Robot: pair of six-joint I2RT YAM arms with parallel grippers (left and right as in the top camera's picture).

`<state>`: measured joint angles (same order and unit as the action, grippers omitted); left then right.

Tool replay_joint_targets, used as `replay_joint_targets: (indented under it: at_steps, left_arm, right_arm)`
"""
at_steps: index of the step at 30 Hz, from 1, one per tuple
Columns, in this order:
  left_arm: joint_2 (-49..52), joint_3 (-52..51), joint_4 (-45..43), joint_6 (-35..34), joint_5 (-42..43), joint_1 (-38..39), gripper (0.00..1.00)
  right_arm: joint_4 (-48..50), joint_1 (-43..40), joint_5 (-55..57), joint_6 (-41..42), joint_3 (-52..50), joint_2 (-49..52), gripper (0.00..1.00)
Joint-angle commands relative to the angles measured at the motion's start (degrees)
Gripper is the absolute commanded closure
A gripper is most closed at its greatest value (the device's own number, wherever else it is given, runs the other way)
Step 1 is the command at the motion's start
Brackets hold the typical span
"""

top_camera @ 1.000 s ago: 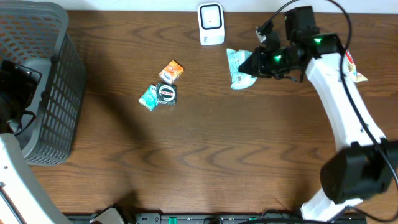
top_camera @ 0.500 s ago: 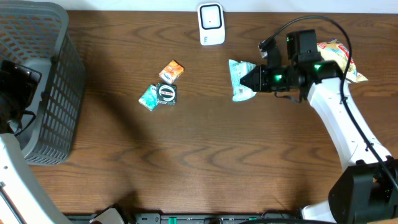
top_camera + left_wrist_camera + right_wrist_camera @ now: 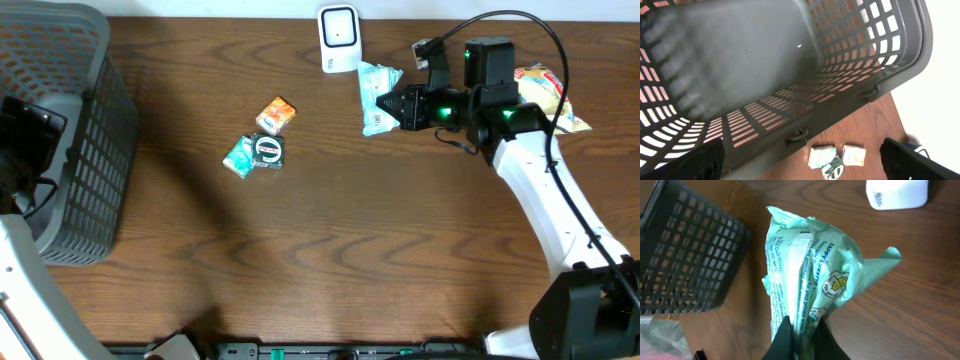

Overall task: Scan the item barcode
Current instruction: 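Lift the green wipes pack and move it right with the right gripper, then lower the wipes pack onto the table centre and release it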

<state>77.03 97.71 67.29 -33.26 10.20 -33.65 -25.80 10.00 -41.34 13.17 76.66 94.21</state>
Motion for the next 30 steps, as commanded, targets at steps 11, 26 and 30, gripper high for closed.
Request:
replay_joint_targets:
  at_steps: [11, 26, 30]
  left_arm:
    - [-0.39, 0.79, 0.11, -0.48, -0.31, -0.2, 0.02]
    - [-0.39, 0.79, 0.11, -0.48, -0.31, -0.2, 0.02]
    - [-0.39, 0.79, 0.11, -0.48, -0.31, -0.2, 0.03]
  right_arm:
    - [1.16, 1.22, -0.44, 0.04, 0.09, -1.84, 0.99]
    - [-4.15, 9.66, 29.05, 0.04, 0.02, -1.31, 0.99]
    - [-8.66, 13.46, 45.64, 0.07, -0.09, -0.09, 0.99]
